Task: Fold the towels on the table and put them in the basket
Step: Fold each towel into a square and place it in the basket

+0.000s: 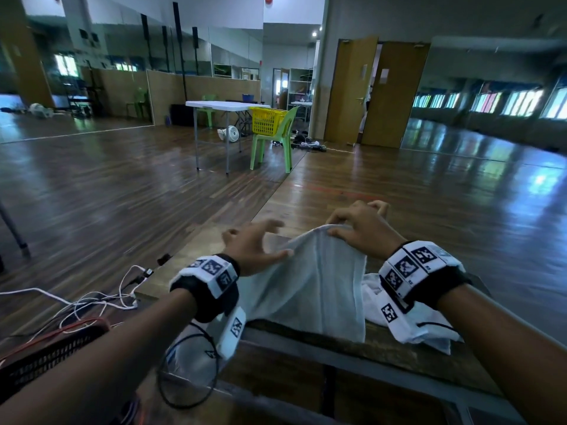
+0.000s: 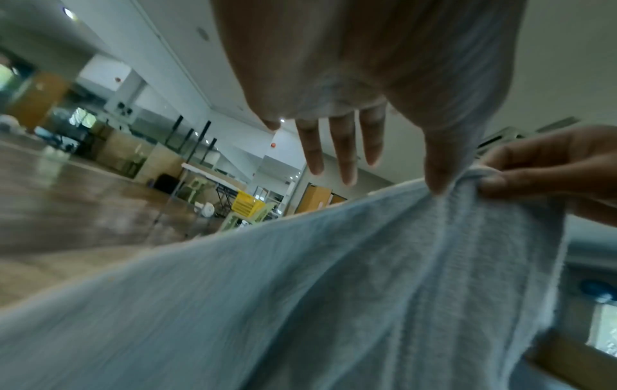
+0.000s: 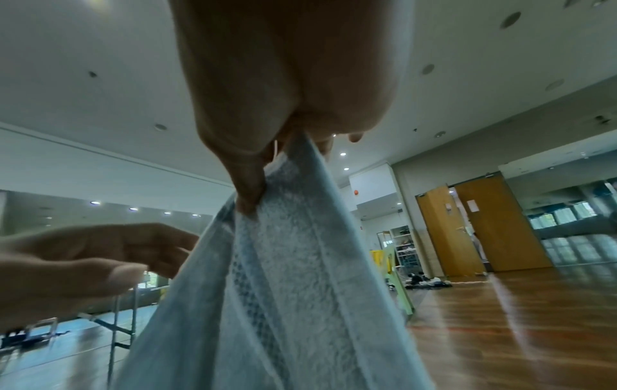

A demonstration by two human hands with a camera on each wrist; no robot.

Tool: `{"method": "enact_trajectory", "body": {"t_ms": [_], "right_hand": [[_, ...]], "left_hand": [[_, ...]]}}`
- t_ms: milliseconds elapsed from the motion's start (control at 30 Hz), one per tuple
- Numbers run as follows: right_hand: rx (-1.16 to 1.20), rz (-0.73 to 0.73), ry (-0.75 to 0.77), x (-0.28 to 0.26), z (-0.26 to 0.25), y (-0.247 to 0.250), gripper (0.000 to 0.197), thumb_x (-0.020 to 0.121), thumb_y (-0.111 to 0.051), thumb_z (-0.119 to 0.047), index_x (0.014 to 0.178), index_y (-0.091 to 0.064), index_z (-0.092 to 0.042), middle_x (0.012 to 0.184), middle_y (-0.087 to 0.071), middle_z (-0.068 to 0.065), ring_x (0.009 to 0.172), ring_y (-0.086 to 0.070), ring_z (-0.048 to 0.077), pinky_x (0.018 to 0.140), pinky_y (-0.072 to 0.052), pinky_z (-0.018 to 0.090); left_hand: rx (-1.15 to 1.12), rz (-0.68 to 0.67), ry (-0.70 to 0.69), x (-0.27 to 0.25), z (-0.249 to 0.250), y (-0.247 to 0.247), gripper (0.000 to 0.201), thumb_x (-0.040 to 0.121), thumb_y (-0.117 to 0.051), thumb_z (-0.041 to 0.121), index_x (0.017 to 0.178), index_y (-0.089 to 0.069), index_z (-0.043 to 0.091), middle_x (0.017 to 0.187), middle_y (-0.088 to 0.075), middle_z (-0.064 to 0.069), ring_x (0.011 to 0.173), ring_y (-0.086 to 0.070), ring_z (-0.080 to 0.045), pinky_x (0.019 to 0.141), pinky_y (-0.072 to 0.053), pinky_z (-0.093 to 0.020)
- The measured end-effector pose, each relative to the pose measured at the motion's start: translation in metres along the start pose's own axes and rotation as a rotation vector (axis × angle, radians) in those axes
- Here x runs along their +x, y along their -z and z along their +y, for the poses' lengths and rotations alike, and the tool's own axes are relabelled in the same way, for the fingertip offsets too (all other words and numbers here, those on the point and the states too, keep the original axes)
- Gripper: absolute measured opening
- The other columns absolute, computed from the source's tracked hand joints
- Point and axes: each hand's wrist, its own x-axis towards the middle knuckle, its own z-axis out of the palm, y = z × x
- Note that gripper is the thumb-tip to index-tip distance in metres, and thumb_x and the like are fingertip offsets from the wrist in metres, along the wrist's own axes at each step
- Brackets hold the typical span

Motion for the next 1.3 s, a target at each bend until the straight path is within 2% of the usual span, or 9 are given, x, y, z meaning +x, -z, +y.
{"method": "enact_trajectory", "body": {"t_ms": [67, 133, 233, 433, 633, 800, 900, 1067, 1300], "right_hand": [[0.010, -0.001, 0.046, 0.003, -0.013, 0.002, 0.015, 0.085, -0.058, -0.046, 0.092, -0.066, -0.035, 0.093, -0.065, -0.015, 0.100, -0.045, 0.008, 0.086, -0.014, 0.034], [0.029, -0.017, 0.065, 0.002, -0.022, 0.004, 0.014, 0.086, -0.057, -0.045, 0.091, -0.065, -0.036, 0.090, -0.063, -0.015, 0.098, -0.044, 0.006, 0.089, -0.012, 0.033], [0.040, -0.016, 0.061, -0.002, -0.025, 0.006, 0.014, 0.087, -0.056, -0.044, 0.091, -0.065, -0.034, 0.088, -0.060, -0.016, 0.096, -0.042, 0.005, 0.084, -0.011, 0.030], [0.090, -0.142, -0.062, -0.014, -0.009, -0.006, 0.023, 0.082, -0.061, -0.048, 0.088, -0.068, -0.026, 0.087, -0.067, -0.009, 0.093, -0.052, 0.009, 0.076, -0.014, 0.031], [0.621, -0.256, -0.219, -0.033, 0.006, -0.016, 0.012, 0.085, -0.066, -0.028, 0.084, -0.064, -0.016, 0.081, -0.071, 0.001, 0.078, -0.067, 0.022, 0.077, -0.051, 0.039], [0.856, -0.081, -0.253, -0.027, -0.010, -0.002, 0.005, 0.086, -0.064, -0.010, 0.082, -0.063, -0.011, 0.076, -0.068, 0.002, 0.071, -0.060, 0.011, 0.071, -0.048, 0.029], [0.815, -0.079, -0.232, -0.025, -0.022, 0.006, 0.006, 0.084, -0.067, -0.018, 0.078, -0.066, -0.015, 0.079, -0.069, 0.012, 0.071, -0.060, 0.014, 0.070, -0.048, 0.031], [0.709, -0.054, -0.159, -0.026, -0.034, 0.014, 0.013, 0.084, -0.068, -0.015, 0.088, -0.069, -0.003, 0.075, -0.066, 0.003, 0.059, -0.054, -0.005, 0.059, -0.040, 0.001], [0.590, -0.105, -0.113, -0.025, -0.040, 0.009, 0.013, 0.082, -0.068, -0.027, 0.089, -0.070, -0.016, 0.087, -0.071, 0.007, 0.084, -0.066, 0.020, 0.081, -0.050, 0.032]], "left_hand": [[0.008, -0.017, -0.001, -0.001, 0.019, -0.010, 0.038, 0.075, -0.062, 0.058, 0.103, -0.062, 0.033, 0.104, -0.064, 0.019, 0.100, -0.053, 0.002, 0.095, -0.019, -0.016], [-0.067, 0.023, 0.029, 0.001, 0.027, -0.017, 0.018, 0.079, -0.064, 0.050, 0.083, -0.063, 0.033, 0.090, -0.066, 0.019, 0.093, -0.056, 0.005, 0.088, -0.020, -0.028], [-0.272, 0.005, 0.020, 0.002, 0.021, -0.026, 0.029, 0.070, -0.060, 0.056, 0.073, -0.060, 0.027, 0.074, -0.065, 0.014, 0.080, -0.062, -0.003, 0.090, -0.044, -0.046], [-0.502, 0.067, -0.013, -0.004, 0.023, -0.014, 0.014, 0.087, -0.060, 0.022, 0.076, -0.052, 0.020, 0.070, -0.057, 0.005, 0.062, -0.050, -0.005, 0.064, -0.039, -0.025], [-0.478, 0.017, 0.015, -0.008, 0.020, -0.007, 0.013, 0.091, -0.054, 0.012, 0.079, -0.050, 0.018, 0.070, -0.053, 0.000, 0.065, -0.047, -0.015, 0.063, -0.038, -0.027], [-0.509, -0.073, 0.001, -0.015, 0.025, -0.020, 0.005, 0.088, -0.061, 0.016, 0.090, -0.056, 0.018, 0.067, -0.056, 0.006, 0.057, -0.051, -0.001, 0.059, -0.042, -0.017], [-0.554, -0.031, -0.072, -0.016, 0.033, -0.023, 0.015, 0.079, -0.066, 0.037, 0.082, -0.060, 0.023, 0.069, -0.057, 0.002, 0.064, -0.053, -0.009, 0.061, -0.044, -0.023], [-0.600, 0.064, -0.062, -0.013, 0.041, -0.022, 0.015, 0.083, -0.063, 0.020, 0.072, -0.052, 0.018, 0.070, -0.054, 0.003, 0.066, -0.050, -0.011, 0.065, -0.044, -0.028], [-0.548, 0.247, -0.063, -0.016, 0.048, -0.012, 0.022, 0.079, -0.062, 0.041, 0.081, -0.063, 0.020, 0.058, -0.049, 0.005, 0.054, -0.043, -0.004, 0.055, -0.037, -0.018]]}}
